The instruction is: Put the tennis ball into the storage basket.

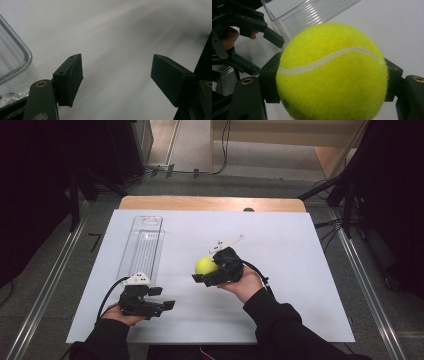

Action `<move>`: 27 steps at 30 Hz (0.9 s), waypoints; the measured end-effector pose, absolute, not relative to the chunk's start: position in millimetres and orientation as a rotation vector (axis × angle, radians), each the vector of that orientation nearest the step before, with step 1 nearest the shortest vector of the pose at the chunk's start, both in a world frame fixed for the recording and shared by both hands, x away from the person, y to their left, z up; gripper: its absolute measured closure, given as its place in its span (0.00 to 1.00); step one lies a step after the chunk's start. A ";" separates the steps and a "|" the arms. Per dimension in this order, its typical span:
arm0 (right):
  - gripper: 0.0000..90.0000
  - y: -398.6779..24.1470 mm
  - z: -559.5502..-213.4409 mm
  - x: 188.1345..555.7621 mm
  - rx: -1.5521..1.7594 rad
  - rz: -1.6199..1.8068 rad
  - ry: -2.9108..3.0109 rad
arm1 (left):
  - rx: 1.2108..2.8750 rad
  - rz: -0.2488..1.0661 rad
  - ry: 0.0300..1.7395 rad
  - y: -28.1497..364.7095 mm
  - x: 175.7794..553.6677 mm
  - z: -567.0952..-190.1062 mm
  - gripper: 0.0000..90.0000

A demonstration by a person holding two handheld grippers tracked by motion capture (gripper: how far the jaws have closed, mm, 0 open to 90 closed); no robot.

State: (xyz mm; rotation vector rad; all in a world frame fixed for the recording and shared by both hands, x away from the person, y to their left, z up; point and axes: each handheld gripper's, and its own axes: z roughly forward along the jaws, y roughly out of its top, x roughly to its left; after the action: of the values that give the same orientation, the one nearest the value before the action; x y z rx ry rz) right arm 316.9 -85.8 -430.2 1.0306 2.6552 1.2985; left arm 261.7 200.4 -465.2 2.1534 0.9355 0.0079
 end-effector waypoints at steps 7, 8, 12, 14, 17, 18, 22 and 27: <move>0.26 -77.2 -430.1 322.6 1.036 1.312 2.652 | 2.151 0.008 0.935 200.2 261.6 -465.1 0.29; 0.26 -76.0 -430.5 323.5 1.036 1.313 2.650 | 2.151 0.007 0.935 200.2 261.6 -465.1 0.29; 0.26 -71.9 -431.3 326.4 1.045 1.315 2.646 | 2.151 0.007 0.933 200.6 261.8 -465.1 0.29; 0.26 -70.3 -431.7 327.8 1.043 1.318 2.647 | 2.151 0.007 0.933 200.6 261.7 -465.0 0.29; 0.26 -68.2 -432.0 329.5 1.050 1.322 2.640 | 2.150 0.009 0.932 200.5 261.6 -465.0 0.29; 0.26 -67.7 -431.8 330.1 1.055 1.320 2.640 | 2.152 0.009 0.933 200.6 261.8 -465.0 0.29; 0.26 -65.9 -431.2 333.5 1.051 1.312 2.637 | 2.152 0.007 0.932 200.7 261.7 -464.9 0.29; 0.26 -62.5 -430.9 338.5 1.051 1.312 2.633 | 2.150 0.003 0.932 200.3 261.6 -465.3 0.29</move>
State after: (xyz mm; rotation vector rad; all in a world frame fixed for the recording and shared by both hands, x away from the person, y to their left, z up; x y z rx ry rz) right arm 338.5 -62.5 -430.9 1.0508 2.6333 1.3119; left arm 261.6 200.3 -465.3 2.1503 0.9321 0.0034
